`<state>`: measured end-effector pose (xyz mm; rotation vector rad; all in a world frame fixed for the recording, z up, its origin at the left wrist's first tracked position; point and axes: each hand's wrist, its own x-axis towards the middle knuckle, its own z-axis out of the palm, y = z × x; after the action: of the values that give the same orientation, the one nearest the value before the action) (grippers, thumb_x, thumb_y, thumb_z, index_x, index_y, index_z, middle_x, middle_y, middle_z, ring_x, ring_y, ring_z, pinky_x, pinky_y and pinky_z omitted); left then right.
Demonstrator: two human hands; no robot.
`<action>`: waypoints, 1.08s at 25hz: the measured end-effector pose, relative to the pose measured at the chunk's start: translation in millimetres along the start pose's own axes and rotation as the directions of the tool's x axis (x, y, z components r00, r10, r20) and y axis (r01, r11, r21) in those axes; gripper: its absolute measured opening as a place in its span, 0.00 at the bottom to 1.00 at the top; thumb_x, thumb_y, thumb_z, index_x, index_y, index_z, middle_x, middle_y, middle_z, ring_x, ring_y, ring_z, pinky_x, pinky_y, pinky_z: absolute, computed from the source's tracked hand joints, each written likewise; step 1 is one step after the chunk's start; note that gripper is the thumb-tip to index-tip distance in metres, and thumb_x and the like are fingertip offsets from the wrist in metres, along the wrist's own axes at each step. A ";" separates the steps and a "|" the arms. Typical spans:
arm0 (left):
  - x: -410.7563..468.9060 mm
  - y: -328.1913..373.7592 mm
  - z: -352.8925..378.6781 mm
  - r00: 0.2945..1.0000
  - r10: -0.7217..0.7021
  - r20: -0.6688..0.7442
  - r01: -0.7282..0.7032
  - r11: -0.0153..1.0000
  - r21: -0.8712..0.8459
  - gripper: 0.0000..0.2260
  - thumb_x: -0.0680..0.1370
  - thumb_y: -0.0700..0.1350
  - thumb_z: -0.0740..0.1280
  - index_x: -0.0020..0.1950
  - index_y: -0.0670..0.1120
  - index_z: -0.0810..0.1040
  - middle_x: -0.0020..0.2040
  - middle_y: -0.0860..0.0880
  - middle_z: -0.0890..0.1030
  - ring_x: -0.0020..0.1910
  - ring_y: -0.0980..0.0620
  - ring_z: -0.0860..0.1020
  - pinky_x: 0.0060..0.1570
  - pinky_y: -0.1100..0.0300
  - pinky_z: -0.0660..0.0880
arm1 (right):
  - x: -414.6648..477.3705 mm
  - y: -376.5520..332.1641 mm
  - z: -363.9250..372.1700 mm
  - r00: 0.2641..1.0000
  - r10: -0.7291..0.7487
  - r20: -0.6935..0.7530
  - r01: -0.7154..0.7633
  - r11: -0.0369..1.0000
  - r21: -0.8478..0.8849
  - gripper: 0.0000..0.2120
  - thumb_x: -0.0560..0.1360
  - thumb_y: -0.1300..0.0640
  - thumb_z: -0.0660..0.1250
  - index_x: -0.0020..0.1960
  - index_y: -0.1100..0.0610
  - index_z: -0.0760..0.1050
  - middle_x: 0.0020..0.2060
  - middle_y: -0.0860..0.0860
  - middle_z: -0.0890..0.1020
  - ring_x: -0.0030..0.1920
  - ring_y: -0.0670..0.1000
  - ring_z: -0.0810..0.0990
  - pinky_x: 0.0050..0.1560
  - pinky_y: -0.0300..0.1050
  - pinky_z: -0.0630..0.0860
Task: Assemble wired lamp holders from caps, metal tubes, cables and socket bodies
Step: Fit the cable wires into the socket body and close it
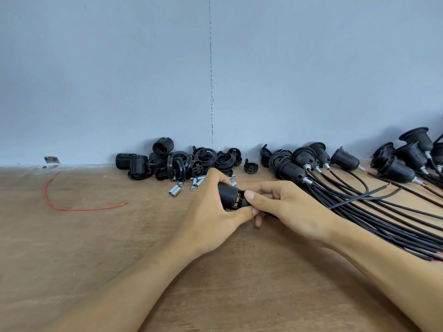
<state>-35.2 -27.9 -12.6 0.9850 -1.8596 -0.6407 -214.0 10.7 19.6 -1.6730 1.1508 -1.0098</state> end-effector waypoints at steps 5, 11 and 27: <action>-2.6 2.3 -1.8 0.999 0.018 0.035 -0.018 1.000 0.006 0.21 0.66 0.62 0.74 0.49 0.59 0.66 0.39 0.56 0.75 0.39 0.62 0.73 0.40 0.71 0.69 | -3.2 0.5 -0.2 1.000 0.007 -0.016 -0.006 0.999 0.044 0.09 0.80 0.52 0.67 0.44 0.49 0.84 0.39 0.56 0.84 0.37 0.53 0.83 0.48 0.38 0.78; -4.4 3.1 -3.0 0.996 0.046 0.079 -0.049 0.998 0.034 0.19 0.71 0.59 0.74 0.50 0.58 0.65 0.40 0.56 0.74 0.41 0.64 0.73 0.42 0.72 0.69 | -4.6 2.8 1.1 0.998 0.047 -0.038 -0.043 0.993 0.109 0.07 0.79 0.54 0.68 0.50 0.55 0.83 0.42 0.56 0.87 0.45 0.58 0.87 0.50 0.39 0.80; -5.1 -1.0 0.0 0.996 -0.020 0.091 0.023 0.999 -0.035 0.19 0.74 0.55 0.76 0.51 0.58 0.65 0.41 0.55 0.74 0.40 0.66 0.73 0.41 0.73 0.68 | -5.1 4.1 4.5 0.996 0.061 -0.072 -0.042 0.970 0.241 0.09 0.79 0.56 0.68 0.50 0.61 0.83 0.43 0.57 0.87 0.44 0.51 0.86 0.46 0.37 0.79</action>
<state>-33.4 -24.2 -15.8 0.9677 -1.9117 -0.7407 -212.3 15.5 13.6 -1.4169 1.0703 -1.1425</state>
